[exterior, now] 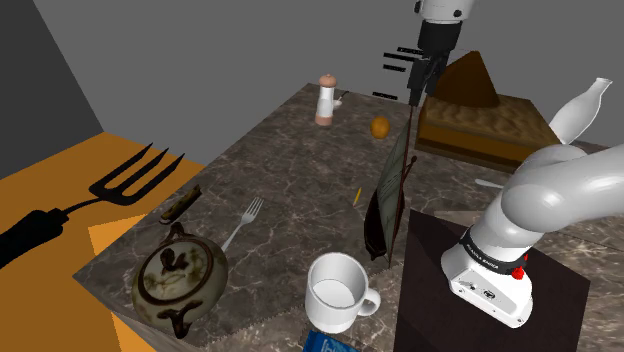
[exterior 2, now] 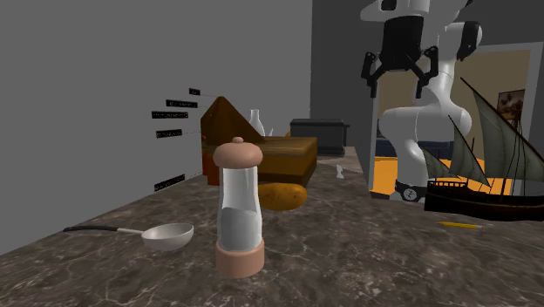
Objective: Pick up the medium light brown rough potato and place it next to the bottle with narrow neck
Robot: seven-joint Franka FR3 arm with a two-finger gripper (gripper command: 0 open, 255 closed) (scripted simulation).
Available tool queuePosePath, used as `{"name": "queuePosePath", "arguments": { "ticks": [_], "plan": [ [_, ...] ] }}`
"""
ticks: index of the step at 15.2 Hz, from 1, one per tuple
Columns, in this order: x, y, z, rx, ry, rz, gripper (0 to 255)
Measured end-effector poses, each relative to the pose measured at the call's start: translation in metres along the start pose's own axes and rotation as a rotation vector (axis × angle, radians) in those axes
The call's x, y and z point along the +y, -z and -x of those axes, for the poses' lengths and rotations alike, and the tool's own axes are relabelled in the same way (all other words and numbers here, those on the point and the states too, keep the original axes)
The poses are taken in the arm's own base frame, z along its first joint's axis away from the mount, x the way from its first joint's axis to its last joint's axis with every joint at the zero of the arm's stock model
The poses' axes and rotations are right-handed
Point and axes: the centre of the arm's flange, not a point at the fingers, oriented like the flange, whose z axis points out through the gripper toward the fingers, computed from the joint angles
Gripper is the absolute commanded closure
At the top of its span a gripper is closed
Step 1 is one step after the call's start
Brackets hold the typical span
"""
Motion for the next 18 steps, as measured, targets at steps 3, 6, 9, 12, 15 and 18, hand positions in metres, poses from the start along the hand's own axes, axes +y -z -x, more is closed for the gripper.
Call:
{"name": "queuePosePath", "arguments": {
  "ticks": [3, 6, 9, 12, 15, 18],
  "plan": [
    [-0.003, -0.01, -0.015, -0.017, -0.051, 0.019, 0],
    [-0.002, -0.027, -0.052, -0.056, -0.173, 0.061, 0],
    [-0.001, -0.049, -0.096, -0.095, -0.302, 0.105, 0],
    [0.008, -0.075, -0.134, -0.137, -0.433, 0.15, 0],
    [0.025, -0.1, -0.166, -0.179, -0.566, 0.195, 0],
    [0.044, -0.123, -0.198, -0.219, -0.697, 0.24, 0]
  ]
}}
